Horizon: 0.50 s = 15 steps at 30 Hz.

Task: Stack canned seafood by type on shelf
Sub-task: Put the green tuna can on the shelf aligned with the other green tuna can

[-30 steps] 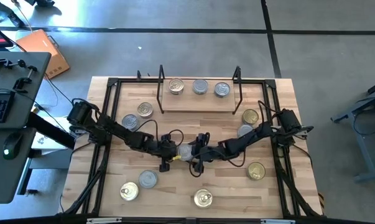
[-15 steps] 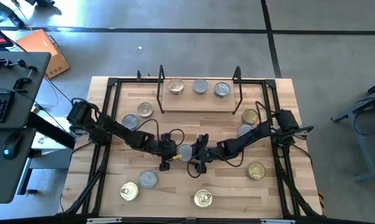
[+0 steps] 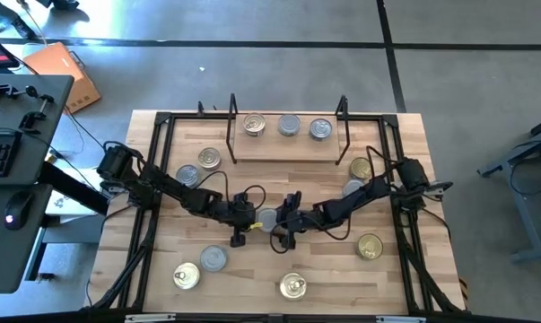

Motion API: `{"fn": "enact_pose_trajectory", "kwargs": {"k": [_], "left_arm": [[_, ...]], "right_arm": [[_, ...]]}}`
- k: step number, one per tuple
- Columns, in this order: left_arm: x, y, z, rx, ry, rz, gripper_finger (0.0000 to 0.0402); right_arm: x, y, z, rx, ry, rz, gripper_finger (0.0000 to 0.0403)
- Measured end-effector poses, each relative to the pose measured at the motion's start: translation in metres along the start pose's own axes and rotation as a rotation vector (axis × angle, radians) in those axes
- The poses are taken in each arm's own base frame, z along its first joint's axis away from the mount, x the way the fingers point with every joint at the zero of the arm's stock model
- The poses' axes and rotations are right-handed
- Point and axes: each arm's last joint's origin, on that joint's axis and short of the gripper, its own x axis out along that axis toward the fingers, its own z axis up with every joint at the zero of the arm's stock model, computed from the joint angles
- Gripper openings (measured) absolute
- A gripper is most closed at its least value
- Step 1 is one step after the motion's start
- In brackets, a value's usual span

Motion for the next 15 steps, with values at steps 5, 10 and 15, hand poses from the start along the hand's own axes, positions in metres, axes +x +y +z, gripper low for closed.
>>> {"fn": "enact_pose_trajectory", "kwargs": {"k": [5, 10, 15], "left_arm": [[0.0000, -0.0002, 0.0001, 0.000, -0.003, -0.006, 0.0000], [0.0000, -0.0004, -0.0001, 0.000, -0.001, -0.010, 0.0000], [0.0000, -0.0001, -0.0014, 0.002, 0.011, -0.003, 0.0000]], "right_arm": [[0.0006, -0.0012, 0.0023, 0.042, -0.017, 0.023, 0.0388], [0.0044, -0.0064, 0.0031, 0.095, -0.026, 0.037, 0.0388], [0.0095, -0.0083, -0.0017, 0.101, -0.039, 0.040, 0.0371]]}}
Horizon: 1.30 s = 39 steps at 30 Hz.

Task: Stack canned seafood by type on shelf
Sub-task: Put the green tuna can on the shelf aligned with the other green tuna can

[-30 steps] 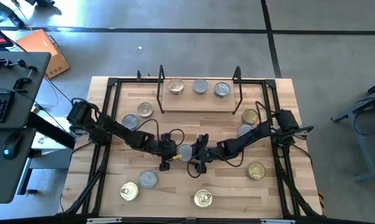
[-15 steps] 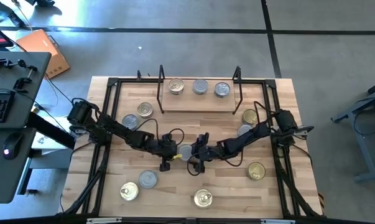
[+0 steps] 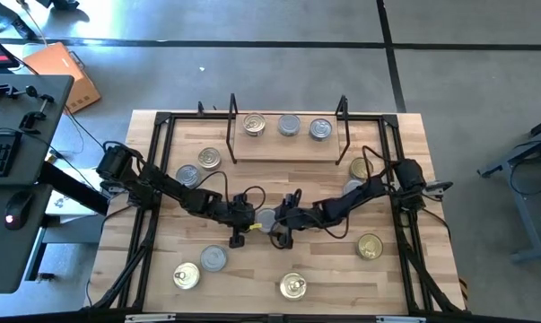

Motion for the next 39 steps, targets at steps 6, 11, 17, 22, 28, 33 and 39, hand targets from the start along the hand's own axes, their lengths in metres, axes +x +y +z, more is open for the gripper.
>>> {"fn": "enact_pose_trajectory", "kwargs": {"k": [6, 11, 17, 22, 28, 33, 39], "left_arm": [[0.000, 0.002, -0.001, 0.001, 0.019, 0.030, 0.0000], [-0.001, 0.004, -0.006, -0.003, 0.085, 0.071, 0.0000], [-0.002, 0.004, -0.008, -0.011, 0.112, 0.090, 0.0000], [-0.002, 0.004, -0.008, 0.003, 0.099, 0.086, 0.0000], [-0.002, 0.004, -0.007, 0.011, 0.085, 0.081, 0.0000], [-0.002, 0.004, -0.007, 0.011, 0.083, 0.078, 0.0000], [-0.002, 0.004, -0.007, 0.011, 0.078, 0.077, 0.0000]], "right_arm": [[-0.004, 0.002, -0.006, 0.046, -0.013, -0.054, 0.0345], [-0.010, 0.011, -0.011, 0.049, 0.003, -0.106, 0.0345], [-0.033, 0.008, 0.000, 0.034, 0.057, -0.288, 0.0340], [-0.048, -0.025, 0.025, 0.047, 0.072, -0.450, 0.0340], [-0.043, -0.085, 0.043, 0.055, 0.084, -0.516, 0.0340], [-0.042, -0.119, 0.053, 0.061, 0.060, -0.535, 0.0340], [-0.045, -0.150, 0.055, 0.098, 0.073, -0.555, 0.0343]]}}
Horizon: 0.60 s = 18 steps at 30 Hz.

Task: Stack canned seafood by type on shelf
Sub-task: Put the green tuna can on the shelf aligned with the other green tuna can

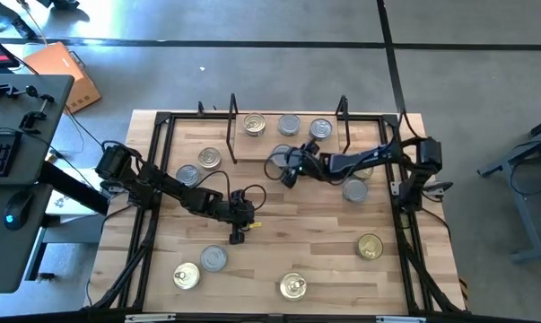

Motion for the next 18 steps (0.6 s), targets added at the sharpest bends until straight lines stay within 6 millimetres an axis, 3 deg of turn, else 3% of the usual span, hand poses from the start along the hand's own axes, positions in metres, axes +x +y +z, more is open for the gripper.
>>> {"fn": "enact_pose_trajectory", "kwargs": {"k": [18], "left_arm": [[-0.001, 0.000, 0.000, 0.007, -0.004, -0.004, 0.0000]], "right_arm": [[0.013, -0.037, 0.006, 0.091, 0.031, 0.042, 0.0361]]}}
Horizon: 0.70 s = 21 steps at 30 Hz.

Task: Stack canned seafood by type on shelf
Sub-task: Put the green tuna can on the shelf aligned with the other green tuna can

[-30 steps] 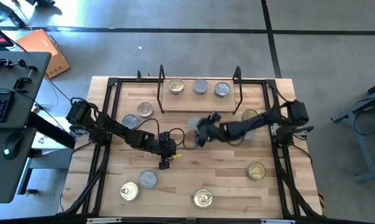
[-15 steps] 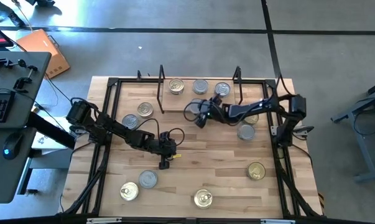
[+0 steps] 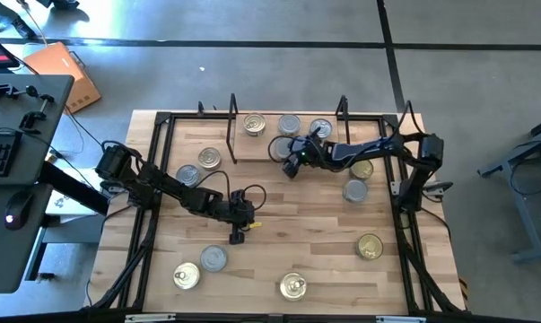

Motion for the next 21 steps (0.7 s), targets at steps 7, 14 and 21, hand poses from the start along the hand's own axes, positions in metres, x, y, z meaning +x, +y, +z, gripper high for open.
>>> {"fn": "enact_pose_trajectory", "kwargs": {"k": [7, 14, 21], "left_arm": [[0.000, 0.000, 0.000, 0.000, 0.001, 0.000, 0.0000], [0.000, 0.000, 0.000, 0.000, 0.001, 0.000, 0.0000], [0.000, 0.000, 0.000, 0.000, 0.001, 0.000, 0.0000]], "right_arm": [[0.004, -0.010, 0.001, 0.073, 0.020, 0.056, 0.0362], [0.004, -0.014, -0.001, 0.107, 0.057, 0.059, 0.0362], [0.004, -0.017, -0.001, 0.132, 0.099, 0.085, 0.0381]]}}
